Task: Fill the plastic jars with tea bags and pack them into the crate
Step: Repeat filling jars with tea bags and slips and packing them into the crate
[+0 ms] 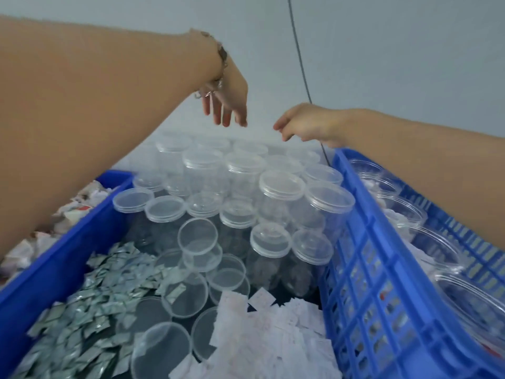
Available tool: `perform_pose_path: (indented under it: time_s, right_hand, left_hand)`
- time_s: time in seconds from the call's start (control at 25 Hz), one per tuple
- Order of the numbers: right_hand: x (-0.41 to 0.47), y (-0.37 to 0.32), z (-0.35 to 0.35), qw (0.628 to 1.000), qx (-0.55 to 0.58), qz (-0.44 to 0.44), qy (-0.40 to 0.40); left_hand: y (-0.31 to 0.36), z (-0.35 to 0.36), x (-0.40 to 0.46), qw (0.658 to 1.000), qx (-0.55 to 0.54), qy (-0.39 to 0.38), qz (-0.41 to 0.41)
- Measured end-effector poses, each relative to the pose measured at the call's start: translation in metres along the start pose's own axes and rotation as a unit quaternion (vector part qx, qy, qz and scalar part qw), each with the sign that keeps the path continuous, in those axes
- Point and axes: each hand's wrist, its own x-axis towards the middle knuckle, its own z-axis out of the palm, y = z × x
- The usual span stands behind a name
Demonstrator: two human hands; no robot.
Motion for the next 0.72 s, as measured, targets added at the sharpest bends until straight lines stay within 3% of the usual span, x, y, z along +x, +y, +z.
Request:
perform_pose_path:
  time_s: [0.08,0.28,0.48,0.72]
  right_hand:
    - [0.004,-0.018,0.026,0.997,-0.053,-0.023,-0.046]
    - [0.014,-0.046,0.087,0.983,-0.133,-0.040,-0.124]
    - [0.035,-0.056,0.131,0.956,-0.269,-0.041,-0.110]
    - [0.045,-0.058,0.142,0.966,-0.256,-0.016,-0.024]
  left_hand:
    - [-0.030,0.005,-0.007,0.998,0.031,-0.057,0.015]
    - [-0.080,0.042,-0.025,0.984,0.163,-0.068,0.018]
    - [-0.108,0.095,-0.006,0.996,0.051,-0.067,-0.014]
    - [-0.129,0.136,0.003,0.989,-0.132,-0.056,-0.024]
